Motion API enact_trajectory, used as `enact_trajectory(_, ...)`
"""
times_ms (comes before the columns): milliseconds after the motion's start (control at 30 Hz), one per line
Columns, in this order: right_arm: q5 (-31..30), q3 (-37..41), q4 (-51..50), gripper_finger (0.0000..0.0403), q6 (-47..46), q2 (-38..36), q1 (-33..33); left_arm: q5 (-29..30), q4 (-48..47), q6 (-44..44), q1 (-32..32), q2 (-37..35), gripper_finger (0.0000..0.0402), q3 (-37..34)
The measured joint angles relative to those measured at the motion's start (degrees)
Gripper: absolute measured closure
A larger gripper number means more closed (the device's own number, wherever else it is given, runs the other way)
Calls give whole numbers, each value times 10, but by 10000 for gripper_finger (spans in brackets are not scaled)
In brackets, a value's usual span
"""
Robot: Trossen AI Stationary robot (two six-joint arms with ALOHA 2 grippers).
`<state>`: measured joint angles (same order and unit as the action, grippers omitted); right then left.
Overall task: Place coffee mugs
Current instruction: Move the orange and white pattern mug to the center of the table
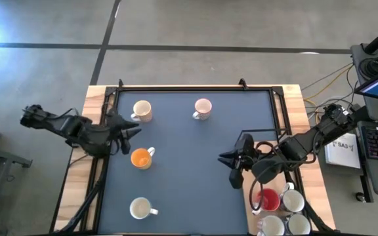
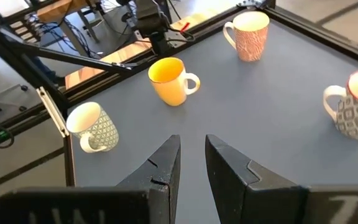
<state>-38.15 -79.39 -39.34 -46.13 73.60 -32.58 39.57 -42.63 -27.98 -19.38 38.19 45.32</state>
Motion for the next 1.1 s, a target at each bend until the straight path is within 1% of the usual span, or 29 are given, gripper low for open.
enact_trajectory(67,0,0,-9,337,-17,0,0,0,-89,-21,1,34,306,48)
enact_trajectory(167,-5,0,-29,337,-43,0,0,-2,-185,-48,9,71,306,102)
enact_trajectory(267,-7,0,-46,337,-61,0,0,-23,-217,-45,24,94,306,122)
enact_trajectory(433,-9,1,-54,337,-64,0,0,-74,-219,-33,76,127,306,118)
enact_trajectory(633,-4,1,-54,337,-36,0,4,-117,-198,-32,174,188,306,118)
enact_trajectory(767,16,1,-54,337,-26,0,4,-186,-166,-32,248,239,306,118)
enact_trajectory(800,24,1,-54,337,-21,0,4,-195,-161,-32,262,253,306,118)
enact_trajectory(900,49,2,-55,337,-4,0,4,-196,-159,-37,293,293,306,119)
enact_trajectory(1000,60,2,-55,337,-3,0,4,-195,-158,-31,308,326,306,127)
enact_trajectory(1100,68,2,-60,337,-2,0,4,-172,-157,-20,316,352,306,139)
